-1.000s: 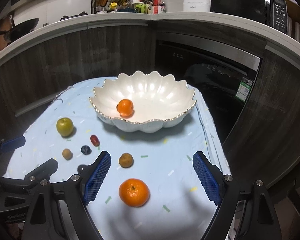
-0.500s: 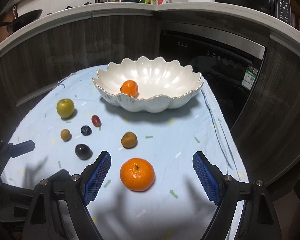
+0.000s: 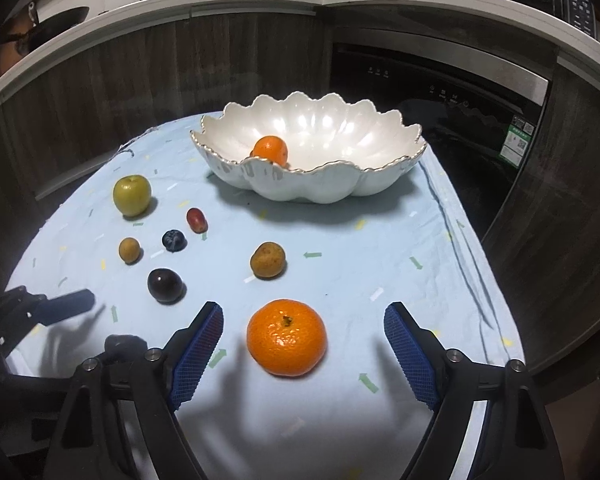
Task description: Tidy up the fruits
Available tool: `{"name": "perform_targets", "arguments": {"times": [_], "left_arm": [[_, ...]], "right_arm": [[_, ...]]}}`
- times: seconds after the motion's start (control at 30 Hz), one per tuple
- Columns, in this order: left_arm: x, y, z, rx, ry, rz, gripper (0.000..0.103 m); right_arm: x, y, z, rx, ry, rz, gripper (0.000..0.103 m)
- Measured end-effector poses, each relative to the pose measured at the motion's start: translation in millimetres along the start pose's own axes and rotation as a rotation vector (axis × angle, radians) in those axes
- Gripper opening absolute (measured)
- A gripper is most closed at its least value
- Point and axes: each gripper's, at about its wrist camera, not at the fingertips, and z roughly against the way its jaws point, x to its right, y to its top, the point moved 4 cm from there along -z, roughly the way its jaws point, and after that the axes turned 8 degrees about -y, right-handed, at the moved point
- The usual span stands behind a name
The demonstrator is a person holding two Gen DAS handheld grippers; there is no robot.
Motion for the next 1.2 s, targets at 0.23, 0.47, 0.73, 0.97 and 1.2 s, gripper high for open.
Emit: {"name": "perform_targets", "arguments": {"times": [0.23, 0.47, 0.73, 0.97, 1.2], "left_arm": [[10, -4, -6, -0.024, -0.012, -0.047, 0.053], [14, -6, -9, -0.036, -0.030, -0.056, 0.036], [13, -5, -8, -0.032, -0.039, -0.048, 0.029], [8, -2, -5, -0.019, -0.029, -0.027, 0.029], [5, 2, -5, -0.032, -0.016, -0.014, 0.029]], "right_arm": [[2, -3, -11, -0.028, 0.010, -0.018, 0.080], [0, -7, -21, -0.074, 0.041, -0.017, 0.060], [-4, -13, -28, -0.116, 0.071, -0.005, 0.047], [-3, -10, -25, -0.107, 0.070, -0.017, 0.047], [-2, -8, -19, -0.102, 0.078, -0.026, 0.047]]}}
